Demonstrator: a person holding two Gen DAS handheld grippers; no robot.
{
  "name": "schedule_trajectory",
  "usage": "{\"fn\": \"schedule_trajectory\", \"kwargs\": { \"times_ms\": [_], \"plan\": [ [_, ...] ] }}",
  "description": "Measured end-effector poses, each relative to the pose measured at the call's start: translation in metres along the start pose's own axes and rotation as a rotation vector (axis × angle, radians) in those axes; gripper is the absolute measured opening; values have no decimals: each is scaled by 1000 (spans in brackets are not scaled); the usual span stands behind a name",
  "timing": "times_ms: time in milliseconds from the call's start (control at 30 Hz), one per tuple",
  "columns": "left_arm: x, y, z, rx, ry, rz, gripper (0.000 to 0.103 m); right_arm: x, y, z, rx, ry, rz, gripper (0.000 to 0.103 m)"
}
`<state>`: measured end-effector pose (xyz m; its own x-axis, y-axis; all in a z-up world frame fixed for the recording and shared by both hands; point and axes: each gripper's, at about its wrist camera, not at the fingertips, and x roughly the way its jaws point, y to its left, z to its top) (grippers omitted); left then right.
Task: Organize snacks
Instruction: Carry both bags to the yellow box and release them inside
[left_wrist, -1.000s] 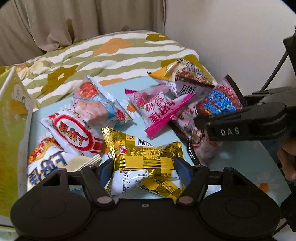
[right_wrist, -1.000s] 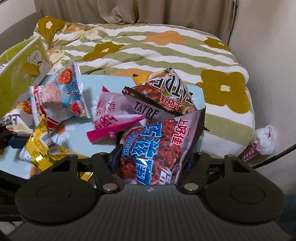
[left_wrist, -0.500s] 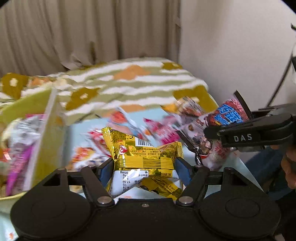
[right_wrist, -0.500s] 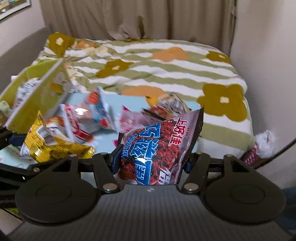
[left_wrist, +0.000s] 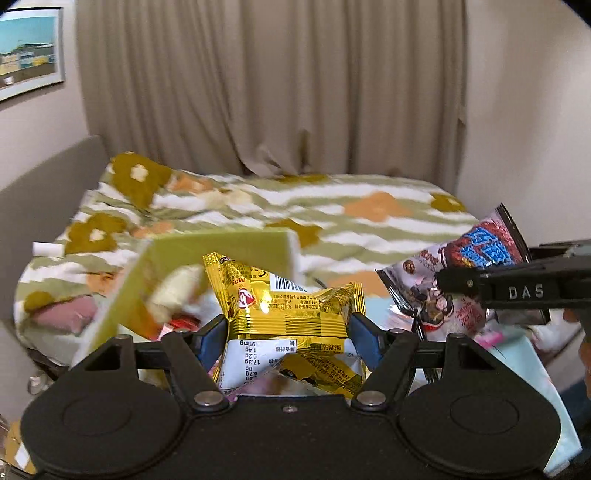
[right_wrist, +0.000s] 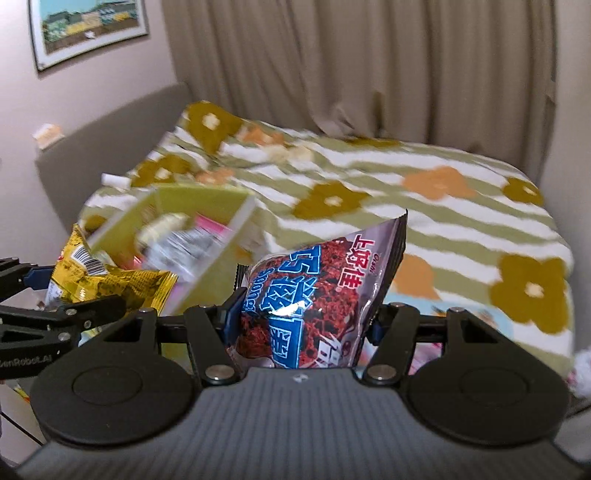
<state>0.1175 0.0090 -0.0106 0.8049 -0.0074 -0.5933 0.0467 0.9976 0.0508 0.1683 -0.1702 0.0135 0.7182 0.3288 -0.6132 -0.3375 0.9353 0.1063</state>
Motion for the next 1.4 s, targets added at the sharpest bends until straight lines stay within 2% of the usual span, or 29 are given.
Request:
{"fn": "schedule_trajectory", "kwargs": {
  "times_ms": [267, 533, 667, 733, 767, 800, 967, 1067, 1400],
  "plan": [
    [33, 91, 42, -44, 7, 47, 75, 53, 75, 57, -10, -29, 44, 76],
    [102, 152, 64, -19, 75, -11, 75, 115, 118, 101, 9, -26, -23, 76],
    [135, 166, 63, -22, 114, -71, 81, 138, 126, 106, 32, -10, -66, 76],
    [146, 171, 62, -40, 121, -106, 91, 146, 128, 106, 43, 0, -88, 76],
    [150, 172, 61, -41, 125, -125, 100, 150, 128, 106, 50, 6, -98, 76],
    [151, 172, 59, -34, 127, -141, 103, 154, 128, 106, 56, 13, -108, 76],
    [148, 169, 46, 29, 145, -157, 103, 165, 130, 105, 87, 41, -142, 76],
    [142, 170, 40, 34, 152, -161, 103, 168, 132, 104, 101, 56, -142, 77],
    [126, 181, 45, 23, 129, -98, 103, 186, 133, 117, 195, 63, -46, 80]
  ]
}}
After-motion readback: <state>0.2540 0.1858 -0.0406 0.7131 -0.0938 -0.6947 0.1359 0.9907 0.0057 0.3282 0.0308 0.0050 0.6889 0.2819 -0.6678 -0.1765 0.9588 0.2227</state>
